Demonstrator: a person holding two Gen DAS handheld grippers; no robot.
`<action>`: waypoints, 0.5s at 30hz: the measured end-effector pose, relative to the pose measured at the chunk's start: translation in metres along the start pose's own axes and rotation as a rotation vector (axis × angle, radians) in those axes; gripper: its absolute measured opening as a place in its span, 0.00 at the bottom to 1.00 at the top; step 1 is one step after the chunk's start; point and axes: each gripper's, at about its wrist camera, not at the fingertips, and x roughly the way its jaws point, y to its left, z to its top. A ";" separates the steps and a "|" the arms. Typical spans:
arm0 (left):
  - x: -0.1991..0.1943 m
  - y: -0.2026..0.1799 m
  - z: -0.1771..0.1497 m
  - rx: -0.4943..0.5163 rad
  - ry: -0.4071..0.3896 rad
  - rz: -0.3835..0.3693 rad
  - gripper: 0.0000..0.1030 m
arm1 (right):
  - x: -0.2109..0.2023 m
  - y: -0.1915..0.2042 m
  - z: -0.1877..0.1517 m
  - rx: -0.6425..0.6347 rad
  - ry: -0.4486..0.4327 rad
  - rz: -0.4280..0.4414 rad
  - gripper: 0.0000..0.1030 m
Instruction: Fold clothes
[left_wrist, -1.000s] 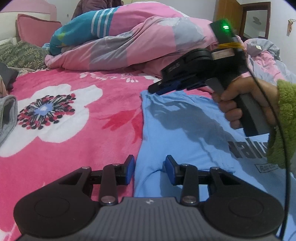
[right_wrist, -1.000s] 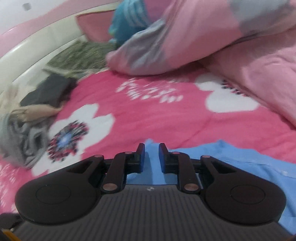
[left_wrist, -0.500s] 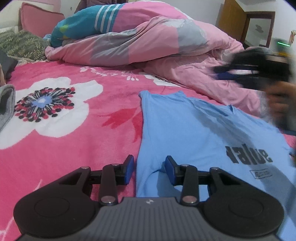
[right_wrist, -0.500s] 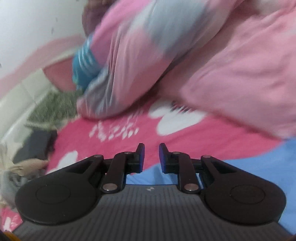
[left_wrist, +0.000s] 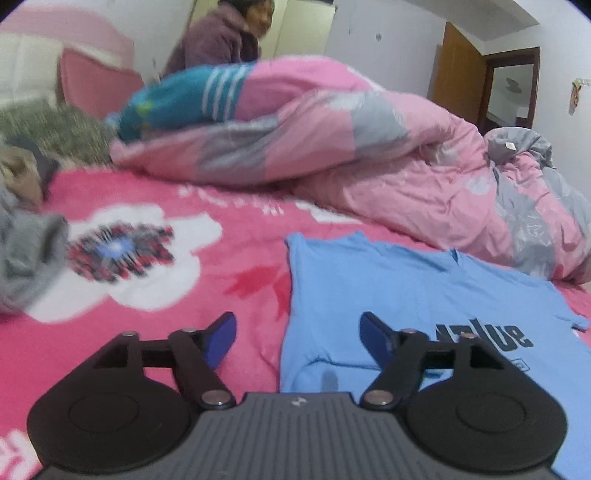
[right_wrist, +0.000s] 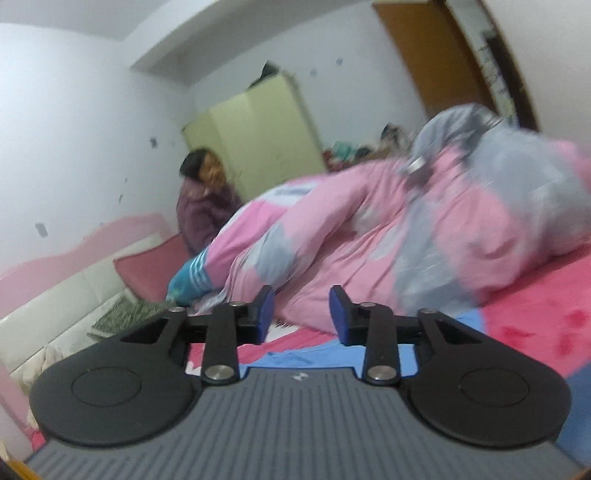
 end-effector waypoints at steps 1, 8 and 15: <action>-0.005 -0.009 0.003 0.014 0.011 -0.003 0.78 | -0.014 -0.009 0.002 0.010 -0.020 -0.021 0.49; -0.032 -0.110 0.023 0.219 0.002 -0.111 0.87 | 0.004 -0.092 -0.024 0.195 0.071 -0.050 0.53; -0.003 -0.227 0.012 0.359 0.013 -0.282 0.90 | 0.131 -0.164 -0.075 0.393 0.274 -0.114 0.53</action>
